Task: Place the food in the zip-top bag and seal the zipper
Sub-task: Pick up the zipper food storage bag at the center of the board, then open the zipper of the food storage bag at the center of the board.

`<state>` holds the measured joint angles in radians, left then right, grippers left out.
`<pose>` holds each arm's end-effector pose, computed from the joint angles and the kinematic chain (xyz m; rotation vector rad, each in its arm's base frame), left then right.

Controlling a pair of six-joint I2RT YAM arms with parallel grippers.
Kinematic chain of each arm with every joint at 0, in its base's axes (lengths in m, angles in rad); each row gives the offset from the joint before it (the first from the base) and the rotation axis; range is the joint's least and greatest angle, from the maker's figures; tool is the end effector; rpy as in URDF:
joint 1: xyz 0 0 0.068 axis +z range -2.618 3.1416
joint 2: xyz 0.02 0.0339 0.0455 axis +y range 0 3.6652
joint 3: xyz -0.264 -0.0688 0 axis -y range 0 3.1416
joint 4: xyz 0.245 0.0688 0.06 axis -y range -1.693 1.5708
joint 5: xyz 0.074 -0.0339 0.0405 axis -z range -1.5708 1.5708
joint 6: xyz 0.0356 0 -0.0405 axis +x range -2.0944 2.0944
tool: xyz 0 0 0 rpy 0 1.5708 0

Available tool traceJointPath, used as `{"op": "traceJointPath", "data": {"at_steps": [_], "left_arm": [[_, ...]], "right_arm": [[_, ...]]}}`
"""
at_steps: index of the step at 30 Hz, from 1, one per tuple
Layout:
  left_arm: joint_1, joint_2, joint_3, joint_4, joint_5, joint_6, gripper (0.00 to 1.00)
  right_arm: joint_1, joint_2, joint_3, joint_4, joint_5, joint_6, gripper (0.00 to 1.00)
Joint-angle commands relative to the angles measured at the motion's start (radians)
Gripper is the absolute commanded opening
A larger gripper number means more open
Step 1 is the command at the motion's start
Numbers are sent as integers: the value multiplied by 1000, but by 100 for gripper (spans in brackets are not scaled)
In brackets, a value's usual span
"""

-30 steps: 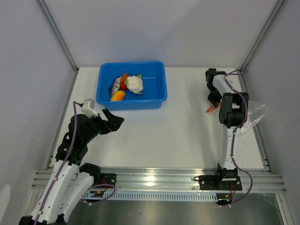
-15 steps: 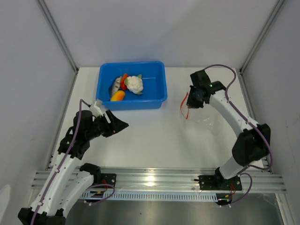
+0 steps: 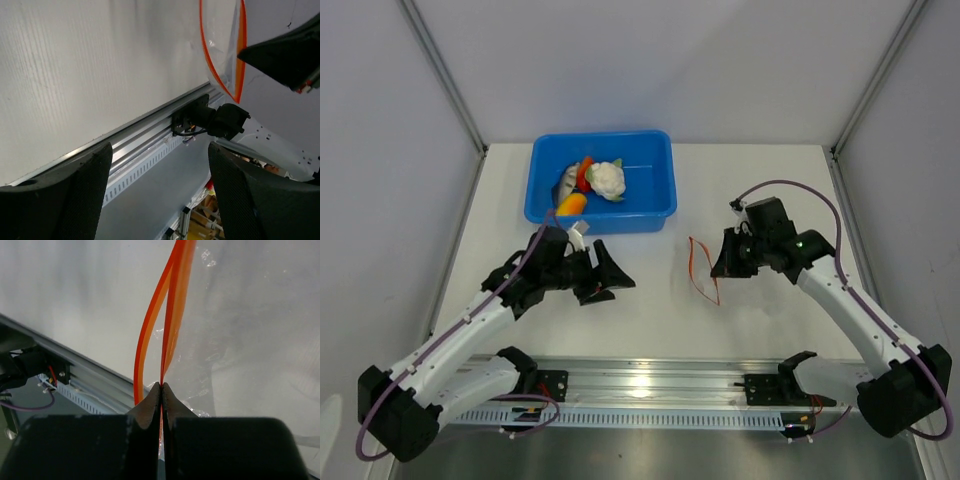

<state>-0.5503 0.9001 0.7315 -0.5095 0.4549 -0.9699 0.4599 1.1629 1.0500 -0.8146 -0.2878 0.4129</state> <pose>0.1538 -0.1127 0.2719 -0.2502 2.5071 -1.2458 0.2019 0.1113 0.3013 -0.1858 2.5849 0.7045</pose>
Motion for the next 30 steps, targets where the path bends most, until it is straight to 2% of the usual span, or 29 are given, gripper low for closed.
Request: {"op": "traceJointPath", "data": {"at_steps": [1,10,13,16,21,26,29,30], "left_arm": [[-43,65,72,83,2,-84,80],[-108,377,216,258,67,-147,80],[-129,480,293,260,99,-144,80],[-151,545,344,250,123,-133,80],[-152,595,327,278,152,-148,77],[-152,635,318,282,176,-153,67],[-152,655,338,278,177,-144,57],[-152,660,344,275,180,-139,48]], "right_arm": [[13,-55,-15,52,-99,-8,0],[55,-66,-15,92,-143,37,0],[69,-66,-19,95,-134,52,0],[74,-77,-16,109,-137,67,0],[77,-85,-10,104,-130,66,0],[75,-98,1,98,-122,66,0],[75,-98,8,97,-123,67,0],[75,-100,8,95,-123,69,0]]}}
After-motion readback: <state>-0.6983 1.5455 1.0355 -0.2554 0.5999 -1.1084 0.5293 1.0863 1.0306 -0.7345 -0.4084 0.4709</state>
